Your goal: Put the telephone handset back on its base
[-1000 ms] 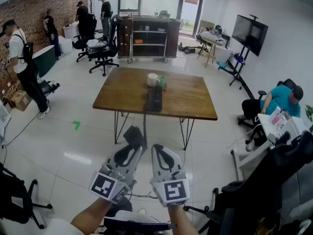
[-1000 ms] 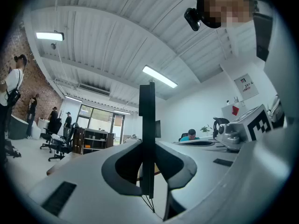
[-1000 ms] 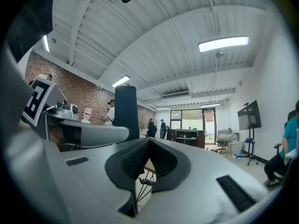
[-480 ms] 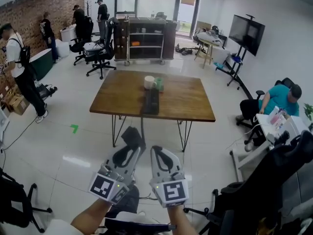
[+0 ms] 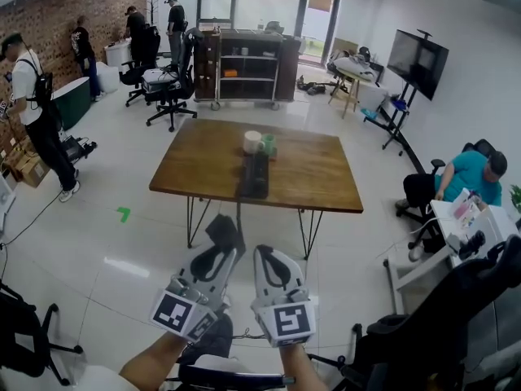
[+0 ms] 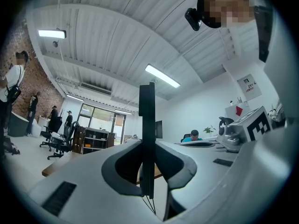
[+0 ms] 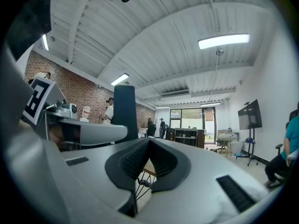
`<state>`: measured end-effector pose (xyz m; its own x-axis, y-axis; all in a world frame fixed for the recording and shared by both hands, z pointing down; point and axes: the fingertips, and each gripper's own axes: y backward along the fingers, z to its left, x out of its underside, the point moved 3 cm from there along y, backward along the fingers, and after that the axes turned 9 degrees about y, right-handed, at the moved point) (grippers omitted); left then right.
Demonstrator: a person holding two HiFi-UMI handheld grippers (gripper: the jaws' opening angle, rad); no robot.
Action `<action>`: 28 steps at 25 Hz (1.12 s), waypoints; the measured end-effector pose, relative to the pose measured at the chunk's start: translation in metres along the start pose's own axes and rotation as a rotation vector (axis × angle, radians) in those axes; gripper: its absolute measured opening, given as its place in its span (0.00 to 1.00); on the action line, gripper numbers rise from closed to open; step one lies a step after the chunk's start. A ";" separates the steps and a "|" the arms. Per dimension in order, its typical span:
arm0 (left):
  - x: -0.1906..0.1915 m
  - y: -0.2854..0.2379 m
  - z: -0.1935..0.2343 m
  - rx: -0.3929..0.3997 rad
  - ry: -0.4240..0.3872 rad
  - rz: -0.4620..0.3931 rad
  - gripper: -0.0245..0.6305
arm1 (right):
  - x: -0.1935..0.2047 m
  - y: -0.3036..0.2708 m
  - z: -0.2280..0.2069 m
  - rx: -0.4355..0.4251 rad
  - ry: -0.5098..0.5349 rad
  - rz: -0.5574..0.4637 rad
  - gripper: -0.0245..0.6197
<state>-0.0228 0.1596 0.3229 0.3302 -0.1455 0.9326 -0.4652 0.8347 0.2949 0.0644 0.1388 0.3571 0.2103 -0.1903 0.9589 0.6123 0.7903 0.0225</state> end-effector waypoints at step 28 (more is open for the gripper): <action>0.049 -0.131 0.114 -0.018 0.084 0.115 0.15 | 0.046 -0.146 -0.084 0.002 -0.041 0.076 0.05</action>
<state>-0.0392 -0.0174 0.3538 0.3439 -0.0040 0.9390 -0.4890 0.8529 0.1827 0.0487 -0.0338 0.3741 0.2248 -0.1056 0.9687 0.5941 0.8028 -0.0504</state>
